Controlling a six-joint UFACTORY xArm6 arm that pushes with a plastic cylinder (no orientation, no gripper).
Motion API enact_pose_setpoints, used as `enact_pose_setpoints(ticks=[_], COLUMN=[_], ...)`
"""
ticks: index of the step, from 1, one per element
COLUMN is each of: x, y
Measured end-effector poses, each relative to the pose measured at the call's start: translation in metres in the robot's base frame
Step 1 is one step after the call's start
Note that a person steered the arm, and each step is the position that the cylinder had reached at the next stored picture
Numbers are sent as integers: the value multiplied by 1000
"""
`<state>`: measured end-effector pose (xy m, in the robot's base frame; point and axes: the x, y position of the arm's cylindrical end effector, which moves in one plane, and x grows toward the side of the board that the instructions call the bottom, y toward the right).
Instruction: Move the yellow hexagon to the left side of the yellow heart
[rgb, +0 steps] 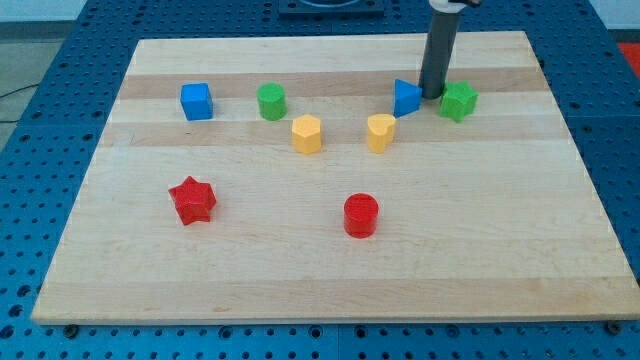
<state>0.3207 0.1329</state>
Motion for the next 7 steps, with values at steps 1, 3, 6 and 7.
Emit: enact_pose_setpoints(ticks=[1,3,6,7], x=[11,3,47,58], y=[-22,-84,-39,-74])
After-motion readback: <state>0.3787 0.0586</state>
